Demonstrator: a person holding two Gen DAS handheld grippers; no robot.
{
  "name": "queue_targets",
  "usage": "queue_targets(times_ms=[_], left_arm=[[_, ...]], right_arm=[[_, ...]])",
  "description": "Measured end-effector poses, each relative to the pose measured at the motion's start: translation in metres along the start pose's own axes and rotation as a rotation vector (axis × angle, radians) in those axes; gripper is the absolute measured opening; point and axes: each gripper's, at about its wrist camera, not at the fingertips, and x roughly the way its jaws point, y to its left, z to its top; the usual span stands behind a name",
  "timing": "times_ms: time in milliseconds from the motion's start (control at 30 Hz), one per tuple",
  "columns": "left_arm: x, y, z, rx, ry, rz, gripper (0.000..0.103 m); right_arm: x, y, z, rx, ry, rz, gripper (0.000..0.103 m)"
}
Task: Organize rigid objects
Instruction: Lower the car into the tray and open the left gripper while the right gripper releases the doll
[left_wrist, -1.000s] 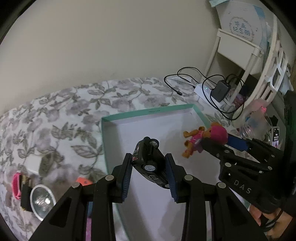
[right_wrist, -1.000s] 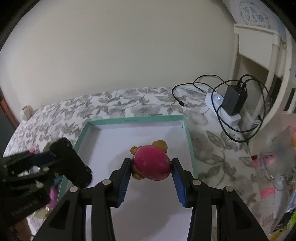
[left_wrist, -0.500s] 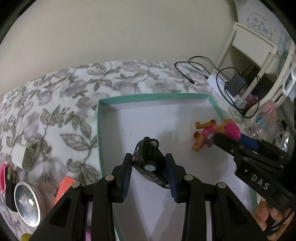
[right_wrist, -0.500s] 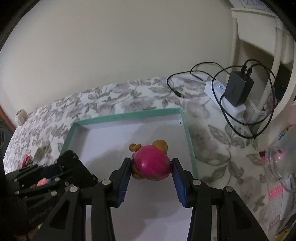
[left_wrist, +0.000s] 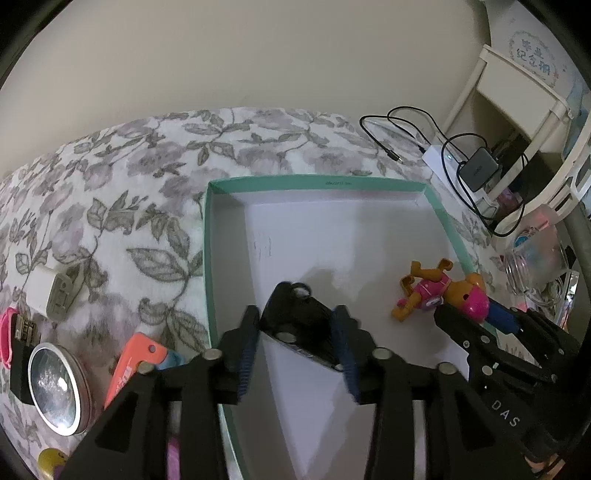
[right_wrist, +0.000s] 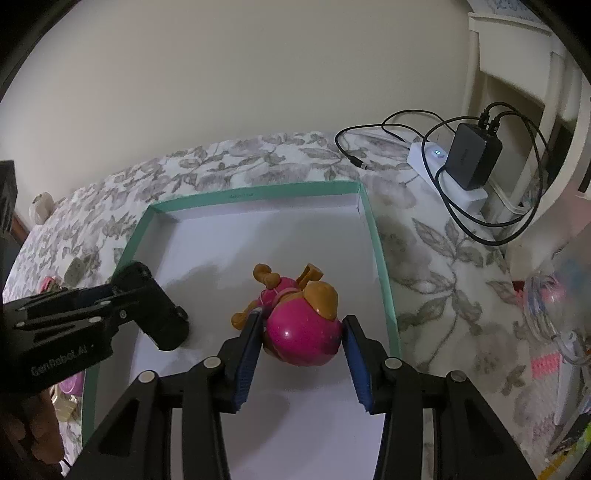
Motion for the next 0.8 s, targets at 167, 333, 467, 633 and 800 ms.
queue_targets(times_ms=[167, 333, 467, 633, 800], left_arm=[[-0.013, -0.001, 0.000, -0.028, -0.017, -0.015, 0.059], [-0.030, -0.003, -0.004, -0.048, -0.038, -0.017, 0.060], [-0.043, -0.002, -0.009, -0.081, -0.050, -0.008, 0.061], [-0.052, 0.002, -0.016, -0.096, -0.056, 0.021, 0.061], [-0.058, 0.007, -0.025, -0.100, -0.060, 0.073, 0.061]], right_arm=[[-0.006, 0.000, -0.001, -0.012, 0.015, -0.017, 0.048], [-0.016, -0.001, -0.005, -0.006, 0.026, -0.002, 0.049], [-0.026, 0.006, -0.007, -0.027, 0.015, -0.010, 0.050], [-0.032, 0.016, -0.013, -0.056, 0.017, -0.020, 0.059], [-0.032, 0.023, -0.022, -0.066, 0.027, -0.037, 0.059]])
